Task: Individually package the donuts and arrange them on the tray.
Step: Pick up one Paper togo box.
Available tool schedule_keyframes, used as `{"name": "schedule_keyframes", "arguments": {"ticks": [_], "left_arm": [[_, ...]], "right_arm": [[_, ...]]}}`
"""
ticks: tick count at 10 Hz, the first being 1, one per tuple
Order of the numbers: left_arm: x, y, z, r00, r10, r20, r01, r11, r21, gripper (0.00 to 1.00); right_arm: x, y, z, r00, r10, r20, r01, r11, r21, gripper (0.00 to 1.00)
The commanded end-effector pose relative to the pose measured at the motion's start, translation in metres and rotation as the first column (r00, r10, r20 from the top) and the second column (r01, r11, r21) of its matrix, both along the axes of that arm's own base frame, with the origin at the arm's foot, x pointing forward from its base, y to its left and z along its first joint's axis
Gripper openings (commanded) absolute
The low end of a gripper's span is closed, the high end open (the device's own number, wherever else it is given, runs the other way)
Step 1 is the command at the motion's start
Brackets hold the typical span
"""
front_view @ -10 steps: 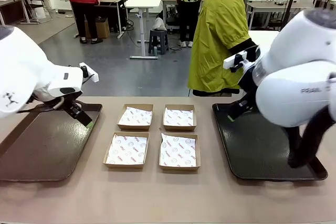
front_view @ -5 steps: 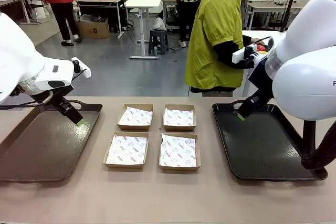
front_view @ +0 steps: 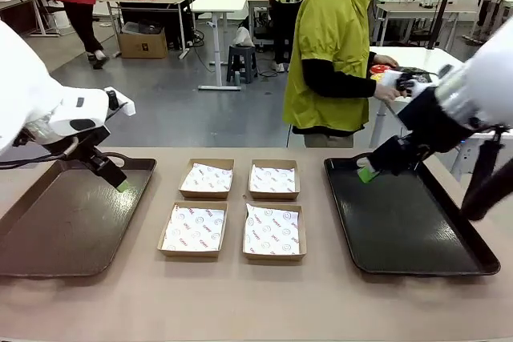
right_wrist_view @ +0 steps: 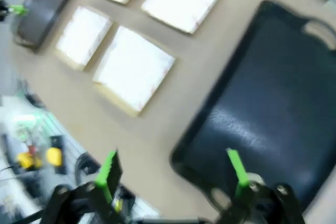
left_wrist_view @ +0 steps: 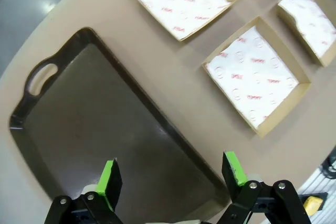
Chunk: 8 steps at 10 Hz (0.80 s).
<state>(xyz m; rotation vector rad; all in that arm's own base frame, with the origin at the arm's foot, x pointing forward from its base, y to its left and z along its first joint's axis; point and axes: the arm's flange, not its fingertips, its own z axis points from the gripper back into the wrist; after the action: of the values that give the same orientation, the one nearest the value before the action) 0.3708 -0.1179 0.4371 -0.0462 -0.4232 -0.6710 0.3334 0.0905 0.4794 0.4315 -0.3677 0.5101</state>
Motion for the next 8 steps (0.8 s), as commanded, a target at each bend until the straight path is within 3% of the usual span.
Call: {"name": "schedule_keyframes", "arguments": {"ticks": [1,3,5,8], "left_arm": [[-0.003,0.040,0.009,0.990,-0.075,-0.123,0.029,0.939,-0.342,1.00],[-0.003,0.071,0.013,0.967,-0.171,-0.189,0.034,0.821,-0.570,1.00],[-0.006,0.097,0.014,0.951,-0.230,-0.207,0.026,0.726,-0.687,1.00],[-0.012,0.161,0.007,0.948,-0.179,-0.264,-0.096,0.631,-0.770,1.00]], "right_arm": [[0.000,-0.046,-0.001,0.969,-0.031,-0.244,0.142,0.880,0.453,1.00],[0.001,-0.087,-0.012,0.947,-0.033,-0.320,0.217,0.799,0.561,1.00],[-0.003,-0.117,-0.021,0.934,-0.042,-0.354,0.269,0.736,0.621,1.00],[-0.027,-0.159,-0.030,0.917,-0.043,-0.398,0.304,0.721,0.622,1.00]]}}
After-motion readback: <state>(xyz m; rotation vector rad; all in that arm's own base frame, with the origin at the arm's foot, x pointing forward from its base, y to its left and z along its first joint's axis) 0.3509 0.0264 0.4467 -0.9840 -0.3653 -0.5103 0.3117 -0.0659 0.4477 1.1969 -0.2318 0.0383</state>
